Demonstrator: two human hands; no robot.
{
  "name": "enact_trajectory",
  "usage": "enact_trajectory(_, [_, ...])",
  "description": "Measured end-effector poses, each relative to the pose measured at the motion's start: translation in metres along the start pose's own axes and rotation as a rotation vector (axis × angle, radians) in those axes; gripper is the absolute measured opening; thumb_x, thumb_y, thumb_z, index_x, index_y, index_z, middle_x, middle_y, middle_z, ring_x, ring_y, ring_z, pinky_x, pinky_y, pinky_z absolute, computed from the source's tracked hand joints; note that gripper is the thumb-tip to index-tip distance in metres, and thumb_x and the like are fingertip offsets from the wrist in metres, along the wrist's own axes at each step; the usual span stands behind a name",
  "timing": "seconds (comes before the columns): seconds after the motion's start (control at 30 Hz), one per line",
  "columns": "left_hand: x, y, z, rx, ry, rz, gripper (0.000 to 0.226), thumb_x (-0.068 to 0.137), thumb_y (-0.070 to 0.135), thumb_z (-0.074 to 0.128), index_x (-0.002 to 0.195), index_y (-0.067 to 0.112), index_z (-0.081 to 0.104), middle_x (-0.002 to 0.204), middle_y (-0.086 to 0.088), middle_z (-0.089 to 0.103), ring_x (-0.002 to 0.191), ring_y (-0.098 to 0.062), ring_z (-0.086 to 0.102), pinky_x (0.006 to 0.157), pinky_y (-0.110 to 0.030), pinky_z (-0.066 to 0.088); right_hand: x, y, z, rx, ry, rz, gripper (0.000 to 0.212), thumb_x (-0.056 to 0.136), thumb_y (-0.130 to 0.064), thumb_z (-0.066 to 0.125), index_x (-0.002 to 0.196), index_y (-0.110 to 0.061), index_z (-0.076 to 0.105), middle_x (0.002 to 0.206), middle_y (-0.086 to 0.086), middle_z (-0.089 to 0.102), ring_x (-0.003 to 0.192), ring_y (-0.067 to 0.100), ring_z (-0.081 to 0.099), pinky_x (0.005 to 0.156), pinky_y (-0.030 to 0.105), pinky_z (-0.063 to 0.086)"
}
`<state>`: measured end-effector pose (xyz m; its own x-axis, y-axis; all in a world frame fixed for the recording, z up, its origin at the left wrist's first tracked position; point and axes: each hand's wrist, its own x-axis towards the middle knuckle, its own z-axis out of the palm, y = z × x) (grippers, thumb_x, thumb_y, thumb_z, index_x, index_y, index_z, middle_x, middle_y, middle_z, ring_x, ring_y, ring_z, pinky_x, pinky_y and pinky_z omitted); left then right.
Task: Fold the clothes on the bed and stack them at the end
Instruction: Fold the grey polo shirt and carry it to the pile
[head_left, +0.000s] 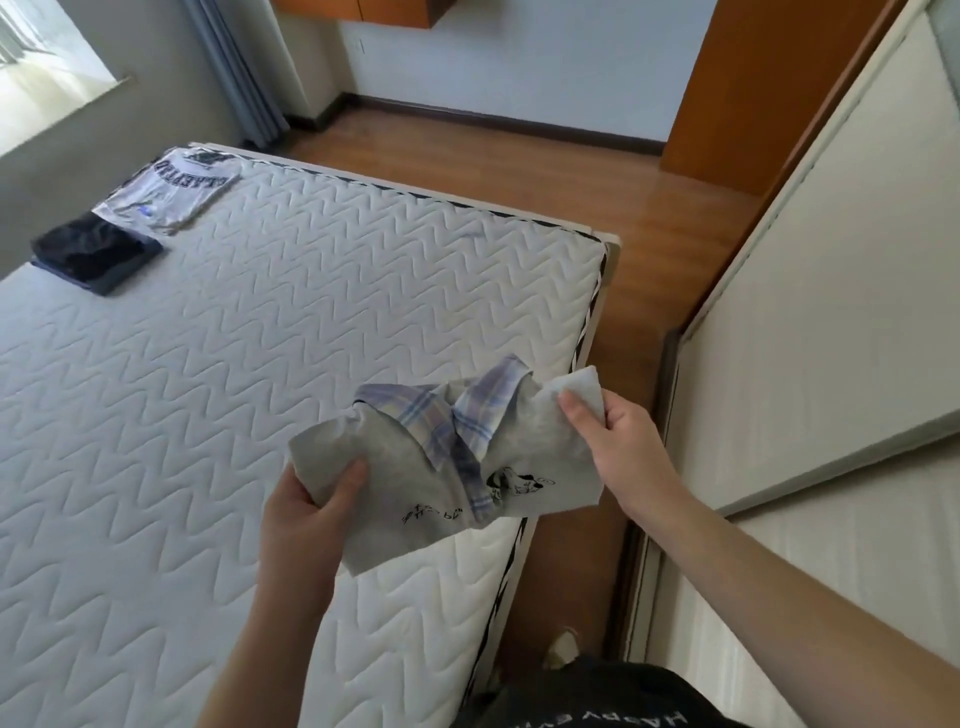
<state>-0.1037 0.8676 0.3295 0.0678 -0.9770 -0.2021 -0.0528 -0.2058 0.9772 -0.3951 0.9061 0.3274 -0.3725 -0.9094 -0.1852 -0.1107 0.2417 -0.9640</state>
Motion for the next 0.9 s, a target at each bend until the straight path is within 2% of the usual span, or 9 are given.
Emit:
enact_trajectory(0.13, [0.014,-0.008,-0.002,0.002,0.018,0.027,0.037,0.066,0.049,0.076,0.101,0.037,0.068,0.098,0.006,0.075,0.089,-0.012,0.072,0.072,-0.031,0.054,0.011,0.0,0.004,0.017,-0.038,-0.032,0.024,0.096,-0.044,0.057,0.106,-0.027,0.068,0.098,-0.01,0.074,0.091,0.006,0.069,0.072,0.016,0.051])
enact_trajectory(0.23, [0.028,-0.013,0.005,-0.003,-0.038,0.019,0.029,0.071,0.042,0.076,0.099,0.041,0.068,0.099,0.008,0.075,0.091,-0.012,0.071,0.071,-0.028,0.055,0.011,0.0,0.004,-0.019,-0.012,-0.069,0.017,0.096,-0.043,0.057,0.103,-0.033,0.068,0.096,-0.012,0.073,0.089,0.003,0.069,0.071,0.014,0.051])
enact_trajectory(0.37, [0.049,-0.012,0.031,-0.018,-0.171,-0.016,0.035,0.066,0.046,0.077,0.099,0.039,0.068,0.1,0.005,0.075,0.091,-0.015,0.072,0.072,-0.032,0.055,0.007,-0.001,-0.014,-0.121,0.063,-0.098,0.014,0.096,-0.046,0.056,0.098,-0.037,0.068,0.093,-0.009,0.073,0.088,0.008,0.069,0.076,0.028,0.056])
enact_trajectory(0.43, [0.059,-0.011,0.05,0.003,-0.246,-0.018,0.041,0.063,0.05,0.077,0.101,0.038,0.068,0.102,0.005,0.075,0.092,-0.014,0.072,0.075,-0.035,0.056,0.005,0.0,-0.031,-0.161,0.144,-0.098,0.016,0.096,-0.046,0.056,0.095,-0.035,0.067,0.089,-0.005,0.072,0.085,0.011,0.068,0.073,0.031,0.056])
enact_trajectory(0.53, [0.072,-0.004,0.079,0.033,-0.345,0.001,0.039,0.066,0.05,0.076,0.103,0.042,0.068,0.103,0.007,0.075,0.092,-0.014,0.072,0.074,-0.034,0.057,0.007,0.001,-0.054,-0.176,0.246,-0.122,0.014,0.096,-0.047,0.056,0.09,-0.042,0.067,0.083,-0.013,0.071,0.078,0.001,0.065,0.062,0.012,0.048])
enact_trajectory(0.57, [0.076,-0.002,0.09,0.048,-0.376,0.013,0.038,0.067,0.05,0.076,0.103,0.044,0.068,0.103,0.007,0.075,0.092,-0.013,0.072,0.074,-0.034,0.057,0.008,0.002,-0.061,-0.18,0.267,-0.123,0.014,0.096,-0.047,0.055,0.09,-0.043,0.067,0.082,-0.014,0.07,0.077,0.0,0.065,0.061,0.01,0.046])
enact_trajectory(0.7, [0.091,0.007,0.134,0.115,-0.439,0.051,0.035,0.069,0.052,0.074,0.103,0.048,0.066,0.103,0.012,0.074,0.093,-0.009,0.072,0.076,-0.034,0.056,0.024,0.009,-0.08,-0.151,0.329,-0.105,0.016,0.097,-0.042,0.057,0.086,-0.037,0.066,0.077,-0.009,0.068,0.071,0.005,0.063,0.06,0.015,0.046])
enact_trajectory(0.8, [0.099,0.011,0.164,0.128,-0.462,0.065,0.03,0.074,0.045,0.074,0.102,0.048,0.066,0.103,0.012,0.074,0.093,-0.009,0.071,0.078,-0.036,0.056,0.047,0.01,-0.088,-0.118,0.357,-0.128,0.015,0.097,-0.038,0.058,0.084,-0.038,0.065,0.074,-0.015,0.067,0.07,0.0,0.062,0.058,0.009,0.043])
enact_trajectory(0.9, [0.109,0.016,0.191,0.115,-0.43,0.046,0.026,0.077,0.038,0.072,0.101,0.046,0.067,0.102,0.01,0.074,0.091,-0.01,0.072,0.071,-0.029,0.058,0.08,0.008,-0.095,-0.103,0.372,-0.118,0.008,0.096,-0.038,0.06,0.09,-0.038,0.065,0.079,-0.021,0.068,0.077,-0.002,0.063,0.063,0.008,0.042])
